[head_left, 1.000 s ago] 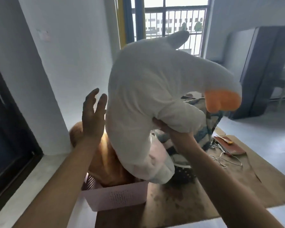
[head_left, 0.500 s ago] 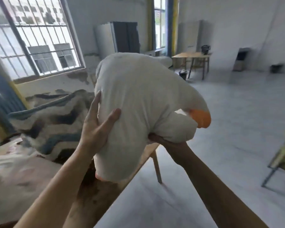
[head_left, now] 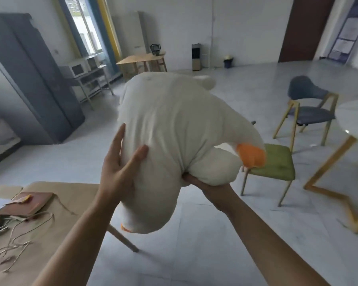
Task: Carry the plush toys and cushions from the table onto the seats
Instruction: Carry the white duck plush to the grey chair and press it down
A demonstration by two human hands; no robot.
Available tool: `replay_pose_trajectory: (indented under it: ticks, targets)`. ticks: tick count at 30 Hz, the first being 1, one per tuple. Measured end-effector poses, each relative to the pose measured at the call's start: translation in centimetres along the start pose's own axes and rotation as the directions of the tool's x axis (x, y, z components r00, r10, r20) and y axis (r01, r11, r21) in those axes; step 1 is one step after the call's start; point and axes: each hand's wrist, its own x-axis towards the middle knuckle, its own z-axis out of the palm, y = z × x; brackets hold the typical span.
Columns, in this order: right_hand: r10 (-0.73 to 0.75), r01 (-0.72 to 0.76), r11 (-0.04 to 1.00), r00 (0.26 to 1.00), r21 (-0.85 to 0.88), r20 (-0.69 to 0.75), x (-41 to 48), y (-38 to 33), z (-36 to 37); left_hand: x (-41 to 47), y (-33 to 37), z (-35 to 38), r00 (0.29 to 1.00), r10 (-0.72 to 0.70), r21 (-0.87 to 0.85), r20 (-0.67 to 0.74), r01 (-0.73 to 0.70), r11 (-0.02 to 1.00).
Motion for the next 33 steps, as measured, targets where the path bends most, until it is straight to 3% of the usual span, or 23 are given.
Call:
replay_pose_trajectory:
  ticks: [6,12,15,19,23,33]
  targets:
    - [0.071,-0.073,0.997,0.990,-0.011,-0.122,9.6,2.4,-6.4,10.7,-4.8,8.1,0.988,-0.064,-0.012,0.144,0.067,0.998]
    - [0.094,-0.112,0.987,0.983,-0.112,-0.158,23.8,5.3,-11.3,23.9,-13.6,17.1,0.966,-0.210,-0.072,0.151,0.223,0.972]
    - [0.067,-0.093,0.991,0.967,-0.096,-0.244,31.5,5.1,-13.5,31.5,-16.6,21.7,0.958,-0.221,-0.097,0.186,0.241,0.966]
    - [-0.005,-0.025,0.997,0.922,-0.071,-0.388,40.4,3.9,-18.1,41.6,-18.0,28.7,0.947,-0.182,-0.138,0.265,0.224,0.965]
    - [0.029,-0.007,0.999,0.841,0.043,-0.540,47.3,4.2,-24.6,49.9,-19.4,37.5,0.916,-0.123,-0.173,0.381,0.201,0.964]
    - [0.089,-0.015,0.992,0.790,0.126,-0.606,67.8,9.2,-45.5,69.9,-23.6,64.2,0.834,-0.010,-0.138,0.551,0.102,0.985]
